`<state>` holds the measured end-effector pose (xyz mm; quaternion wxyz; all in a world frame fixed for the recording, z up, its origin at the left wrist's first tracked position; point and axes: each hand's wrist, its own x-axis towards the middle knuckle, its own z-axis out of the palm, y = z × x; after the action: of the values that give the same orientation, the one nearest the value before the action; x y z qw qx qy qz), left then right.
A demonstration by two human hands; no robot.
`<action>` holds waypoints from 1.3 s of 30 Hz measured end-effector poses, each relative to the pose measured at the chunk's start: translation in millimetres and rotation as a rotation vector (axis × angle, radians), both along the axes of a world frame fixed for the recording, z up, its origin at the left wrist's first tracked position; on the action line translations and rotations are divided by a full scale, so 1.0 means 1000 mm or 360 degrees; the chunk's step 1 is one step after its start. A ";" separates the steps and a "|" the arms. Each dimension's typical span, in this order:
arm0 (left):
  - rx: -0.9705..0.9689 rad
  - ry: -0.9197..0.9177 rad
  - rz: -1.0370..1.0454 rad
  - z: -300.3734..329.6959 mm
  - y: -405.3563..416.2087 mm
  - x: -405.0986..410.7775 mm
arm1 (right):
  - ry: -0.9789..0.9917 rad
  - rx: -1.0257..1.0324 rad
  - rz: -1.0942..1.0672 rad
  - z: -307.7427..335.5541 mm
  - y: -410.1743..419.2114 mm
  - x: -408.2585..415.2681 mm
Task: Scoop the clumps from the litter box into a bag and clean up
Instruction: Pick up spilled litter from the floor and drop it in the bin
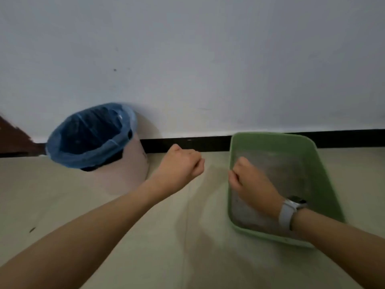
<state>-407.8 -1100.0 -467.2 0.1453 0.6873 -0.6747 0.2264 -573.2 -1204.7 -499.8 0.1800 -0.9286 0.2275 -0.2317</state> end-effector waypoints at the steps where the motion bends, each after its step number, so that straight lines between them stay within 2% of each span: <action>1: -0.0062 -0.0021 0.0119 0.009 0.010 0.022 | -0.0035 0.0015 0.0038 0.012 0.004 0.027; 4: -0.0166 -0.0048 0.0456 0.026 0.050 0.092 | 0.0077 0.0145 0.0106 0.041 0.021 0.109; 8: -0.0220 0.0165 0.0899 0.043 0.088 0.168 | 0.0110 0.0111 0.0144 0.069 0.052 0.215; 14: -0.0059 0.0299 0.1295 0.041 0.102 0.245 | 0.0199 -0.0014 0.0218 0.088 0.085 0.321; 16: 0.0211 0.0386 0.1399 0.039 0.104 0.259 | 0.0239 -0.0038 0.0223 0.086 0.086 0.344; 18: 0.0514 0.0454 0.1461 0.033 0.106 0.271 | 0.0498 -0.0072 0.0234 0.080 0.086 0.359; 19: 0.0549 0.0497 0.1494 0.030 0.107 0.275 | 0.0665 -0.0079 0.0252 0.077 0.085 0.362; 20: 0.0520 0.0511 0.1518 0.026 0.107 0.277 | 0.0802 -0.0084 0.0257 0.076 0.085 0.363; 22: 0.0360 0.0500 0.1567 0.018 0.109 0.276 | 0.0839 -0.0118 0.0220 0.075 0.082 0.359; 25: 0.0023 0.0563 0.1465 0.011 0.106 0.263 | 0.0557 -0.0257 0.0092 0.077 0.071 0.347; 29: -0.0057 0.0672 0.1379 0.006 0.092 0.236 | 0.0545 0.0015 0.0271 0.067 0.057 0.319; 32: -0.0183 0.0654 0.1201 0.005 0.072 0.200 | 0.0371 0.0162 0.0289 0.065 0.042 0.282; 36: -0.0294 0.0642 0.0915 -0.005 0.043 0.126 | 0.0161 0.0251 0.0189 0.052 0.015 0.192; 39: -0.0165 0.0699 0.0527 -0.021 0.023 0.054 | 0.0177 0.0308 0.0090 0.034 -0.004 0.101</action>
<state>-353.7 -1077.4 -488.5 0.2840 0.8126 -0.4929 0.1270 -472.3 -1208.8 -466.0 0.2624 -0.9242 0.2323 -0.1515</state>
